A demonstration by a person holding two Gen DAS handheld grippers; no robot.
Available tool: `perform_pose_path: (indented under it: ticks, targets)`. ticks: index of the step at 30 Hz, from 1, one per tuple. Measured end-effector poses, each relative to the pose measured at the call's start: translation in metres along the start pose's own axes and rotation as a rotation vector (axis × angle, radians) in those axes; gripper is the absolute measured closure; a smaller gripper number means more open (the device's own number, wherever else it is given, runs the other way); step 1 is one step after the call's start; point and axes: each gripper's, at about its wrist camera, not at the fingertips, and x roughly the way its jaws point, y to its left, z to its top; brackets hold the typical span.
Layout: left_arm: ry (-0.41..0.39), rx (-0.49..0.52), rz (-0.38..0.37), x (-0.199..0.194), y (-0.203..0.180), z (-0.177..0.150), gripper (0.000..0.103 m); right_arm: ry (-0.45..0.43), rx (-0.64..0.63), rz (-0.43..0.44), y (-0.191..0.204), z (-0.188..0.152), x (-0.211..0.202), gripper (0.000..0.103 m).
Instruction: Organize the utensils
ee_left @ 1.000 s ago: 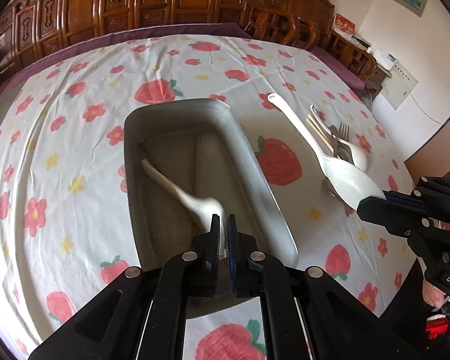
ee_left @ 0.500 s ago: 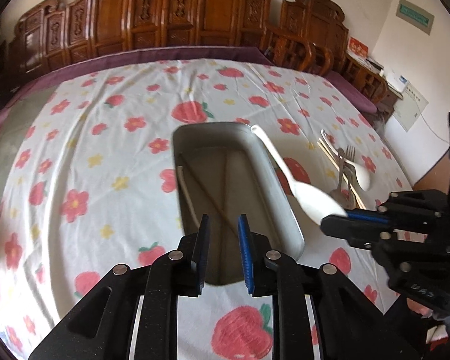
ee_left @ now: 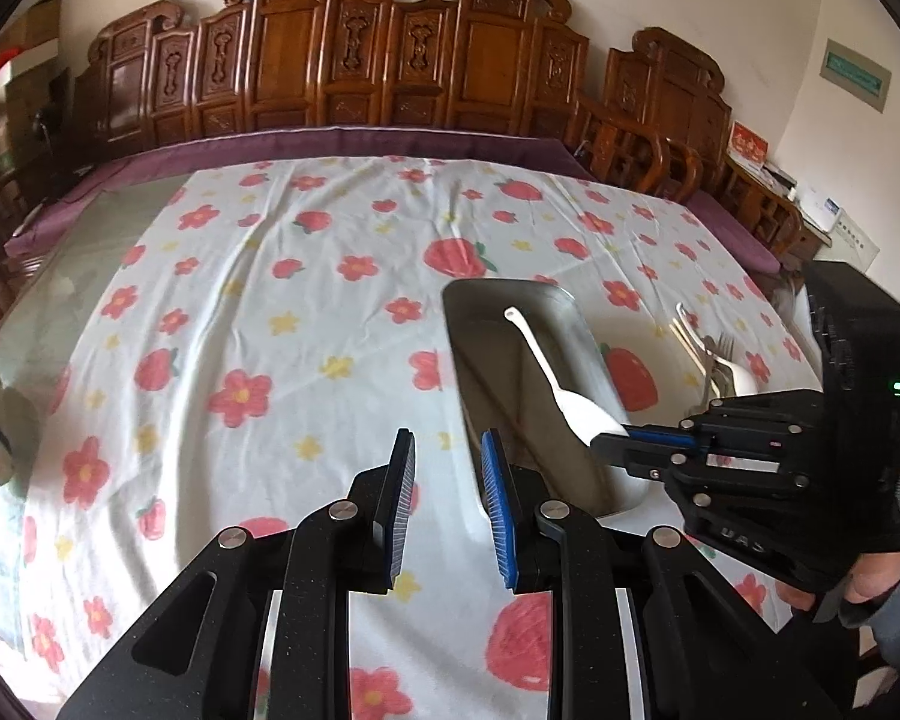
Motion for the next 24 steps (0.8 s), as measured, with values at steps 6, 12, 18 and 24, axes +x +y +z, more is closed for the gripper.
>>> perform_pose_path:
  ticks: [6, 12, 18, 24]
  targets:
    - [-0.015, -0.023, 0.007, -0.008, 0.011, -0.001, 0.081, 0.046, -0.005, -0.030, -0.004, 0.002, 0.020, 0.098]
    - [-0.029, -0.023, 0.013, -0.013, 0.014, -0.001, 0.081, 0.079, 0.009, -0.056, -0.015, 0.005, 0.033, 0.098]
    - [-0.031, -0.022, 0.008, -0.015, 0.014, -0.002, 0.081, 0.102, 0.038, -0.086, -0.026, 0.011, 0.047, 0.098]
    - [-0.034, -0.014, 0.006, -0.018, 0.013, -0.006, 0.081, 0.098, 0.065, -0.091, -0.031, 0.012, 0.043, 0.087]
